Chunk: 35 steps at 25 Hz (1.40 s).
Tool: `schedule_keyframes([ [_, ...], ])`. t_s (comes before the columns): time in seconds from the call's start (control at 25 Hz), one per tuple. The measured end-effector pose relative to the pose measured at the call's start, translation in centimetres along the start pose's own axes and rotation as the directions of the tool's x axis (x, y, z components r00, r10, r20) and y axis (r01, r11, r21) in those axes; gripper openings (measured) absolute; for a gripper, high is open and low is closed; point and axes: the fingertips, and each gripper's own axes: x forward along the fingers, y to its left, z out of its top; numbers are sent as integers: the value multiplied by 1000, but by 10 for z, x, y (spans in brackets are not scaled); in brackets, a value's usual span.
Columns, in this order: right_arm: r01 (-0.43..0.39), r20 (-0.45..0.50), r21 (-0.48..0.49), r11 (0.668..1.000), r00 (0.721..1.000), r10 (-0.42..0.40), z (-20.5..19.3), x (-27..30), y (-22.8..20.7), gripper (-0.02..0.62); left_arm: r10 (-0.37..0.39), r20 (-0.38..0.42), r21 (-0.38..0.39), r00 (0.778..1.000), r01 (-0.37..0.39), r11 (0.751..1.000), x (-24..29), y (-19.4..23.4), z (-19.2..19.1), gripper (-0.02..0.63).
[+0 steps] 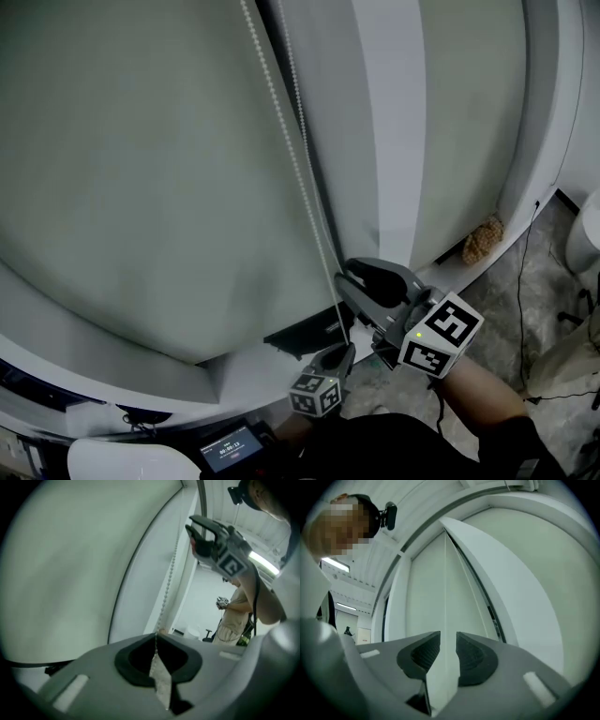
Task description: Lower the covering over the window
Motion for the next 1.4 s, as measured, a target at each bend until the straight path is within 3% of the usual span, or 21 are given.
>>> schedule_keyframes([
  [0.12, -48, 53, -32, 998, 997, 50, 48, 33, 14, 107, -33, -65, 21, 997, 35, 999, 4, -9, -18, 14],
  [0.28, -58, 31, -63, 996, 998, 60, 70, 60, 20, 99, -41, -132, 53, 990, 48, 997, 4, -19, -41, 15],
  [0.32, -55, 14, -61, 997, 998, 56, 69, 64, 19, -2, -38, -131, 55, 991, 46, 997, 2, -19, -43, 15],
  [0.52, -73, -27, -93, 993, 997, 71, 30, 55, 20, 3, -36, -121, 48, 992, 42, 998, -11, -14, -43, 18],
  [0.64, -65, 12, -118, 991, 998, 67, 16, 44, 18, 6, -12, -112, 40, 994, 17, 999, -14, -2, -39, 17],
  [0.68, -64, 34, -108, 992, 997, 68, 20, 43, 18, 9, -9, -113, 37, 994, 13, 999, -14, 0, -38, 17],
  [0.76, -66, 83, -57, 996, 994, 70, 37, 47, 17, 92, -12, -115, 28, 993, 15, 999, -13, 2, -37, 17],
  [0.88, -93, 115, 18, 995, 989, 91, 66, 56, 19, 60, -23, -115, 25, 993, 26, 999, -13, -2, -38, 17],
  [0.92, -101, 108, 18, 995, 989, 99, 70, 58, 21, 23, -27, -117, 29, 993, 31, 999, -13, -6, -40, 17],
  [1.12, -40, 162, -99, 994, 985, 55, 75, 38, 20, 15, 20, -72, 7, 997, -20, 1000, -26, 1, -42, 21],
  [1.2, -7, 106, -155, 988, 994, 24, 55, 35, 12, 15, 70, -23, -7, 997, -71, 997, -39, 15, -36, 23],
  [1.4, 42, -93, -107, 993, 994, -52, -48, 13, -20, 15, 151, 114, 57, 982, -158, 986, -73, 25, -20, 23],
])
